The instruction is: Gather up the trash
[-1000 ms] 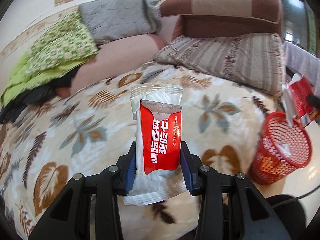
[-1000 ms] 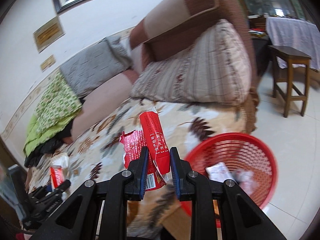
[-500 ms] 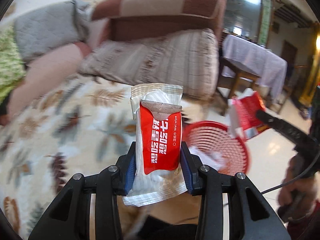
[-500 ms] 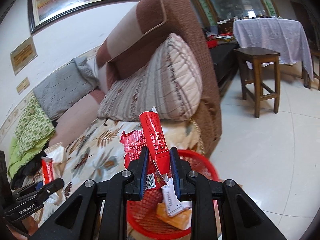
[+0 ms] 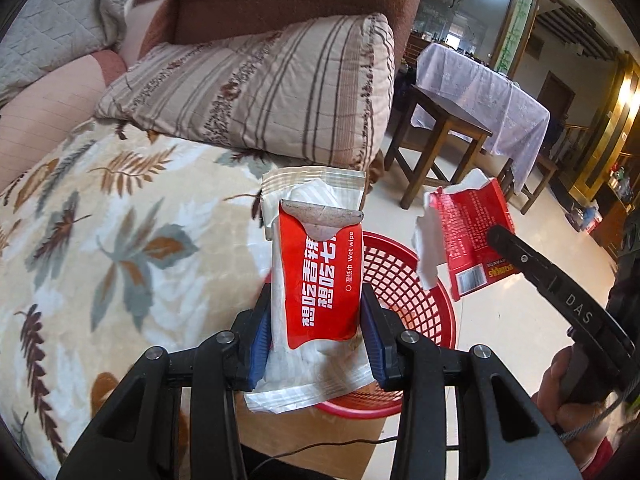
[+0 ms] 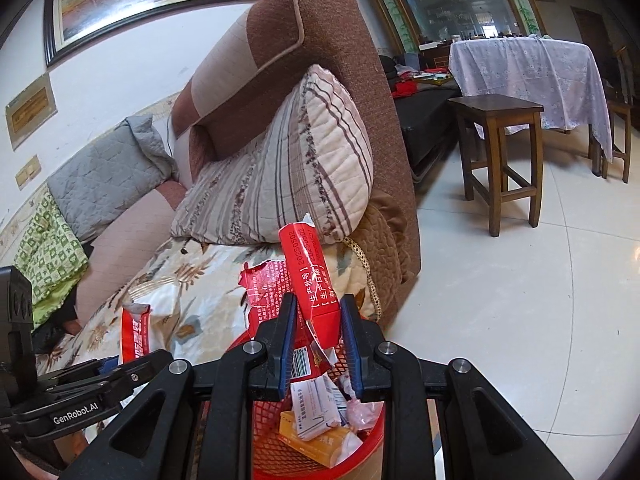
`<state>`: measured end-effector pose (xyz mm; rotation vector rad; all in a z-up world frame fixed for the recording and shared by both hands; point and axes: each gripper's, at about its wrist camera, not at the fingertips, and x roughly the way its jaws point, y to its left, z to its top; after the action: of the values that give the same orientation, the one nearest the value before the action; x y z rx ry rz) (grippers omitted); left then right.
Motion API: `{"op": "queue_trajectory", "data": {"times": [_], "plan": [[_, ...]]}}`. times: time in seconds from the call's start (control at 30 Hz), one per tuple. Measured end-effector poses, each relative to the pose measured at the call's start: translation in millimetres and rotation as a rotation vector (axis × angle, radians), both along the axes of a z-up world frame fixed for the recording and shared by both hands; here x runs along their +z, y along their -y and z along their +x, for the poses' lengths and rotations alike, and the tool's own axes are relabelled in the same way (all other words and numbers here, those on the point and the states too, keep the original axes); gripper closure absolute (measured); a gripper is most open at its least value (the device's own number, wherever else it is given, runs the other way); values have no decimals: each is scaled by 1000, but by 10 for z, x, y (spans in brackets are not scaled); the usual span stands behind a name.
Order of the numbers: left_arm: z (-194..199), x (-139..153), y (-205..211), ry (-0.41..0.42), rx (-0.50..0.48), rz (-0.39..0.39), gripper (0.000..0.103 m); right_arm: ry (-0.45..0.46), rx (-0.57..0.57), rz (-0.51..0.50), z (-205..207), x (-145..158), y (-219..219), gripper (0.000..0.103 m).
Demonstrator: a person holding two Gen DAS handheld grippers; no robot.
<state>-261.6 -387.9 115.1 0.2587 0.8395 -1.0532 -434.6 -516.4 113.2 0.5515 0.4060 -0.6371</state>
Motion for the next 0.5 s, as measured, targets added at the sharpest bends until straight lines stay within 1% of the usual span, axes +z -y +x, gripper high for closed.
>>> {"op": "queue_trajectory", "data": {"times": [0.03,0.07,0.1,0.13,0.17,0.2,0.23,0.3,0.37,0.43,0.5], "plan": [[1,-17,28,3,-2,5,62,-12,-2,5,34,-30,15,76],[0,-41,80,7,-7,12,60,-33,0,13,82,-84,45,73],[6,-65,124,6,-10,23,51,-55,-5,21,122,-131,68,60],[8,-81,143,2,-10,29,44,-77,-15,30,146,-171,82,54],[15,-89,138,2,-13,29,43,-85,-23,36,146,-188,82,51],[18,-89,118,8,-17,27,43,-81,-25,39,129,-192,63,50],[17,-87,85,20,-17,30,40,-81,-19,32,122,-182,35,48],[22,-73,-24,50,4,36,36,-98,-27,2,116,-136,-50,40],[30,-36,-187,82,24,22,35,-106,-25,-23,126,-78,-157,36],[31,9,-400,127,56,16,32,-126,-29,-52,152,-23,-283,31],[37,62,-651,164,95,0,31,-142,-38,-89,158,46,-487,23]]}}
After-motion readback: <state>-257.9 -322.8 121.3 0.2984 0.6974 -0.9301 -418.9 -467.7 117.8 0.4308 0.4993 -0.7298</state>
